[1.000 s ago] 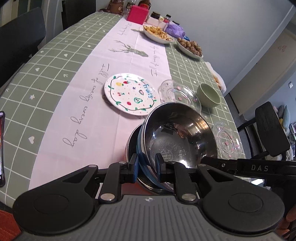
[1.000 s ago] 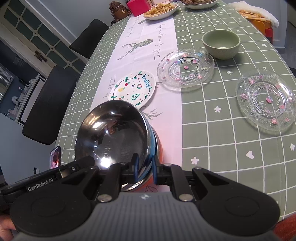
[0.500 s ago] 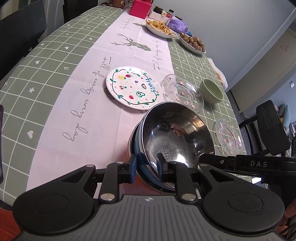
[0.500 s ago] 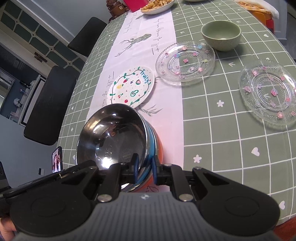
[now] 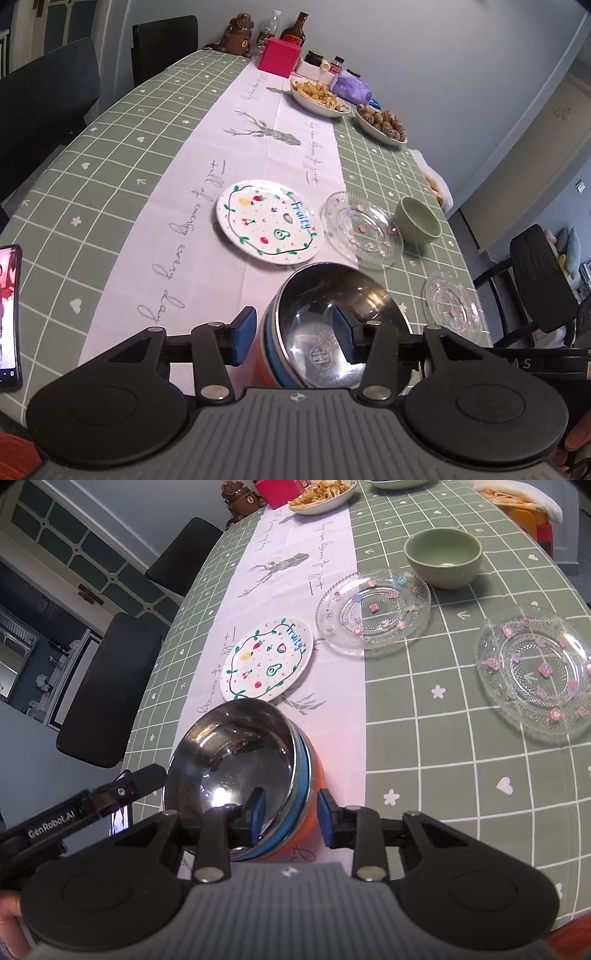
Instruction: Organize plates and bowls
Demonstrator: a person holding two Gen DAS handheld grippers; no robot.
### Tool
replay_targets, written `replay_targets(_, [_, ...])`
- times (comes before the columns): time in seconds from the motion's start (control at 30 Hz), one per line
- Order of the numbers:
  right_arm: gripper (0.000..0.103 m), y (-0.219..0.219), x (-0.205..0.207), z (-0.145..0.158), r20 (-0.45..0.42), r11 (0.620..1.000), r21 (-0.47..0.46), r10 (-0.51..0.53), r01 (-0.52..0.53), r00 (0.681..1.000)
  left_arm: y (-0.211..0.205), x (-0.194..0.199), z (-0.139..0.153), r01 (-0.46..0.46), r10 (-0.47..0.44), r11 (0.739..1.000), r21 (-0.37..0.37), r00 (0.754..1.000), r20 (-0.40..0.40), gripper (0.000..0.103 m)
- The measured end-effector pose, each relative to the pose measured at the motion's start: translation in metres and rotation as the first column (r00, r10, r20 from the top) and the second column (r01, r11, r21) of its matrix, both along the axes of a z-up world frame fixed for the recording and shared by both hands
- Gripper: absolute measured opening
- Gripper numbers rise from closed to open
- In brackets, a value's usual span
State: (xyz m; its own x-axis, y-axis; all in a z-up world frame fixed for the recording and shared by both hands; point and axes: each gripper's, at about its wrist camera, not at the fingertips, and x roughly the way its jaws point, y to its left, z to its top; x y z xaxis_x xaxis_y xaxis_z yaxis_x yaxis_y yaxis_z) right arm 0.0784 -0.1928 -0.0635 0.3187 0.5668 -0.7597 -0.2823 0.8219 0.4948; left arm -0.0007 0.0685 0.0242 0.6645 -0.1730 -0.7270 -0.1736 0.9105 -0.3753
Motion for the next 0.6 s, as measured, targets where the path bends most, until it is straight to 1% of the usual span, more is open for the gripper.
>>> replay_targets(0.1, [0.035, -0.006, 0.002, 0.005, 0.028, 1.0, -0.002, -0.008, 0.008, 1.0, -0.006, 0.006, 0.004, 0.033, -0.033, 0.999, -0.02, 0.999, 0.013, 0.054])
replay_targets(0.2, [0.039, -0.017, 0.006, 0.014, 0.09, 0.999, -0.017, -0.031, 0.033, 0.995, -0.018, 0.013, 0.011, 0.09, -0.089, 0.996, -0.022, 0.995, 0.041, 0.06])
replay_targets(0.3, [0.042, -0.028, 0.013, 0.023, 0.14, 0.997, -0.026, -0.063, 0.067, 0.988, -0.036, 0.022, 0.021, 0.153, -0.153, 0.988, 0.01, 0.986, 0.067, 0.061])
replay_targets(0.33, [0.044, -0.033, 0.017, 0.026, 0.151, 0.996, -0.024, -0.078, 0.082, 0.985, -0.042, 0.025, 0.024, 0.169, -0.17, 0.985, 0.025, 0.982, 0.076, 0.061])
replay_targets(0.43, [0.045, -0.046, 0.03, 0.032, 0.172, 0.991, -0.019, -0.127, 0.132, 0.977, -0.059, 0.036, 0.035, 0.21, -0.214, 0.976, 0.055, 0.972, 0.093, 0.061])
replay_targets(0.6, [0.045, -0.061, 0.057, 0.038, 0.226, 0.979, -0.03, -0.191, 0.203, 0.955, -0.078, 0.061, 0.049, 0.254, -0.259, 0.965, 0.059, 0.961, 0.102, 0.061])
